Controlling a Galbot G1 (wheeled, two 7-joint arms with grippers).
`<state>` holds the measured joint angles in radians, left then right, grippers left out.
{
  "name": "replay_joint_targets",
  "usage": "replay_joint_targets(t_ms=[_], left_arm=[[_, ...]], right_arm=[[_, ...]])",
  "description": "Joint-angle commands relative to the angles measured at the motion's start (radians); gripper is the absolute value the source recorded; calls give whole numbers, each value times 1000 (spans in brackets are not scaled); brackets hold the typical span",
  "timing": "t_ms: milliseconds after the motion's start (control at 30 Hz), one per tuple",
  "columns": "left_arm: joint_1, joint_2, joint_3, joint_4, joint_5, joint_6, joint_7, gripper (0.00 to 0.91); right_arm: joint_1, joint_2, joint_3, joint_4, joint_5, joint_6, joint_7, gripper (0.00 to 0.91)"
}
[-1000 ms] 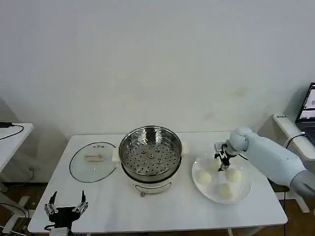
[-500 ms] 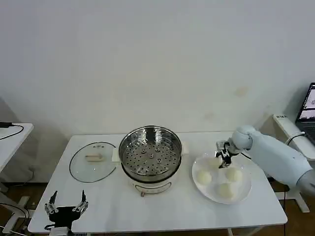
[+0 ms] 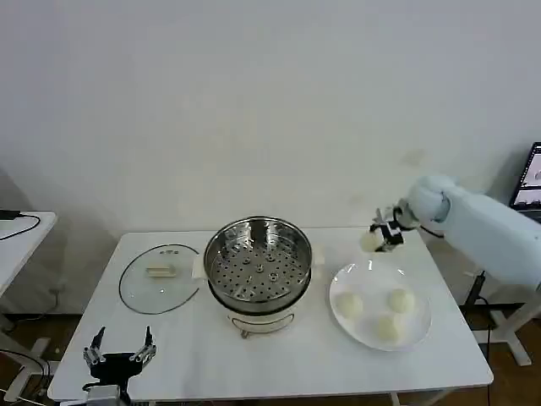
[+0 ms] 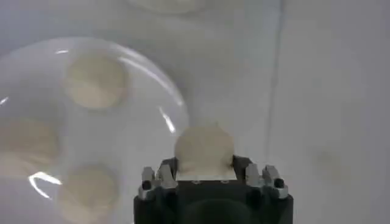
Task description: Take steamed baozi put them in steamer then cover it.
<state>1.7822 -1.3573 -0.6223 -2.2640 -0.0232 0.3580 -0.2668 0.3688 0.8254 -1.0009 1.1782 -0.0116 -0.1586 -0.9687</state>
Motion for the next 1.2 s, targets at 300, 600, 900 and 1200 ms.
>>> replay_joint_targets(t_ms=[300,600,900,1200], left_arm=[[-3,-5,4,-22,-42,9,11,907],[-3,6,-7,-33,-46,15,15,907],[2,6,-19,-34,-54,16,16,907],[3,-6,-21,-27,-57,12,15,907]], right_arm=[[255,336,-196,11,172,57,28,615],[222,419,-267,39,135,201,14,615],[159,449,-290,8,-35,340,26,615],[107,473,-289,-85,-148,498,96,615]])
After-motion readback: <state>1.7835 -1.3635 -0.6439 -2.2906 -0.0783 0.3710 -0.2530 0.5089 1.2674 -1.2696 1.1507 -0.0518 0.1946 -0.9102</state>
